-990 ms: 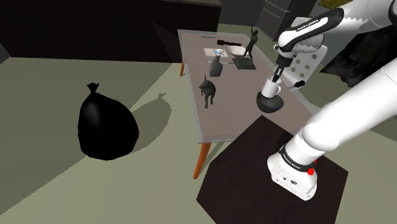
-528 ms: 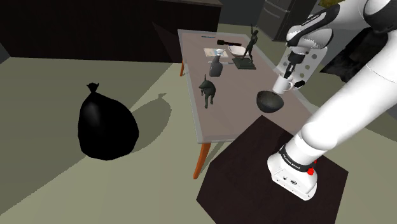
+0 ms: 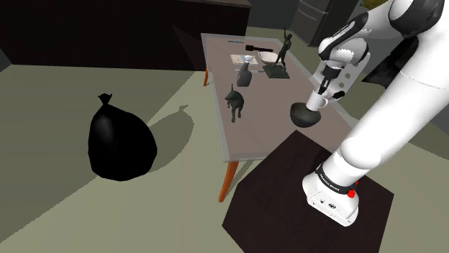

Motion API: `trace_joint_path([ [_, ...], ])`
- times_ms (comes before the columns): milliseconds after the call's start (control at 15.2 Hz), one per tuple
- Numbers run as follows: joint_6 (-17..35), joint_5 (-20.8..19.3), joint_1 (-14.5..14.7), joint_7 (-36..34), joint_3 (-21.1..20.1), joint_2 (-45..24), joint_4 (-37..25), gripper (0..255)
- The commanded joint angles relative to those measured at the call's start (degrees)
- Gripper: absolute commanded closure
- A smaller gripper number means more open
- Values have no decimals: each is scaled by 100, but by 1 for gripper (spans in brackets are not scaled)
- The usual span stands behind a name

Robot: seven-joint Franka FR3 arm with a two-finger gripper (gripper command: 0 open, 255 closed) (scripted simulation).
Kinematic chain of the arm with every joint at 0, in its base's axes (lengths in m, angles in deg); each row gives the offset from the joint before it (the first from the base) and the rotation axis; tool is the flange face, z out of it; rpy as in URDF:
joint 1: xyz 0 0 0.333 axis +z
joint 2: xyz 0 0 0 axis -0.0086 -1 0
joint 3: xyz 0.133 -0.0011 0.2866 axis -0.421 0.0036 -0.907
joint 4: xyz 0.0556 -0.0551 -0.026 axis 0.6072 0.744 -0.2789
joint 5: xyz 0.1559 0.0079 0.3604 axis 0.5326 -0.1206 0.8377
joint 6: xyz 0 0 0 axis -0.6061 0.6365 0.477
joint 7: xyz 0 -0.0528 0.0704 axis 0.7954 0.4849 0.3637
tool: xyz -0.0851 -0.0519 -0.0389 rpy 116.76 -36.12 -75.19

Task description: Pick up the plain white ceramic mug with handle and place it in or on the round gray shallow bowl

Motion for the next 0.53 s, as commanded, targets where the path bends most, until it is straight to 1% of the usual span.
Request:
trace_joint_path([
  [0, 162, 168, -36, 130, -24, -161, 50, 255],
  [462, 642, 781, -207, 548, -235, -719, 148, 255],
])
